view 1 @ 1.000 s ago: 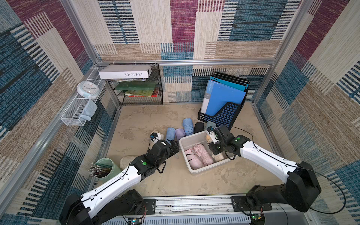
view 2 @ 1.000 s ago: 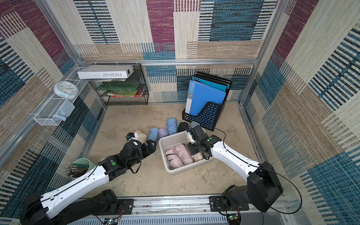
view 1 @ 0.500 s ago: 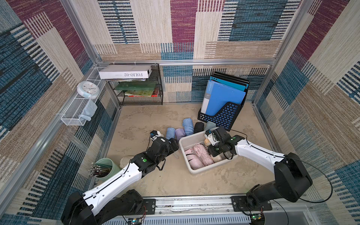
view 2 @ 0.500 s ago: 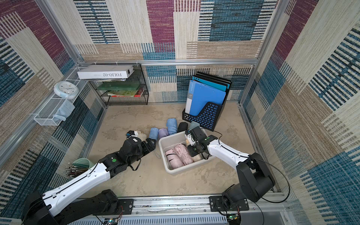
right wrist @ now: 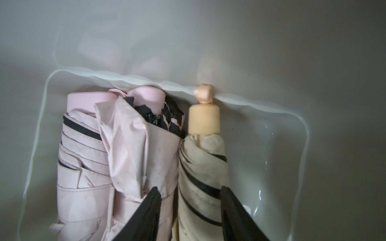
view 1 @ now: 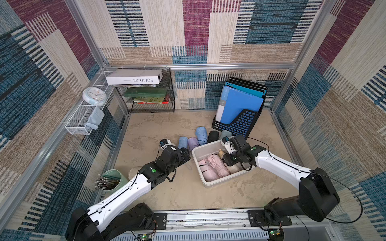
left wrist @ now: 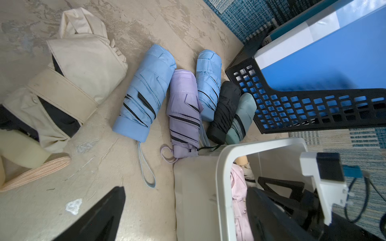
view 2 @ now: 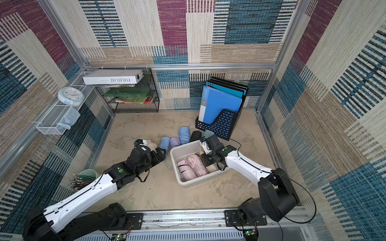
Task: Put the umbrella into the storage box
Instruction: Place the umbrella in the storage box.
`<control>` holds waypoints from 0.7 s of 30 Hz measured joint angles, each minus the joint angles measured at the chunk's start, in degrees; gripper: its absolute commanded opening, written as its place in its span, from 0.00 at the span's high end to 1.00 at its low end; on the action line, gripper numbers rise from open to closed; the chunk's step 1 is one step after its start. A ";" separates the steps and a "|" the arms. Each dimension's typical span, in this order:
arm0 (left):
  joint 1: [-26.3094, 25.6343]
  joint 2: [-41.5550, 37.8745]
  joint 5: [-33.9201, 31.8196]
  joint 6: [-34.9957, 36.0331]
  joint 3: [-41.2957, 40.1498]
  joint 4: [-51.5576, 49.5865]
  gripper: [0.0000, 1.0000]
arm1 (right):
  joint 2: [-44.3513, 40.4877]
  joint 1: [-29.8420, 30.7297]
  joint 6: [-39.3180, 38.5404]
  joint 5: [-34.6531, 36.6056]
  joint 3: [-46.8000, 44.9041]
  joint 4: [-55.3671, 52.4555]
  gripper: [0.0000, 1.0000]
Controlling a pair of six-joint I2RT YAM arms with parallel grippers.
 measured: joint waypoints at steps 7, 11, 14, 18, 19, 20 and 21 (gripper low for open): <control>0.74 -0.46 0.00 0.48 0.31 -1.81 0.06 | -0.85 -0.09 1.88 1.31 -2.32 0.55 0.64; 2.08 -0.07 0.07 1.81 2.29 -4.44 0.06 | 1.36 -0.09 2.84 2.32 -2.91 2.32 0.66; 4.28 1.70 1.14 3.41 5.07 -8.15 0.07 | 0.96 -0.09 3.30 3.13 -2.73 2.67 0.60; 8.74 6.34 2.86 9.73 10.60 -14.14 0.08 | -3.89 -0.09 3.87 3.80 -0.59 2.71 0.51; 9.94 8.11 3.52 12.24 12.41 -15.69 0.08 | -5.64 -0.09 4.20 3.91 0.17 2.75 0.49; 11.06 10.16 4.33 15.02 14.36 -17.18 0.08 | -7.10 -0.09 4.66 4.00 0.81 2.82 0.48; 11.74 11.80 4.39 17.16 15.85 -18.16 0.08 | -8.26 -0.09 4.94 3.98 1.22 2.93 0.47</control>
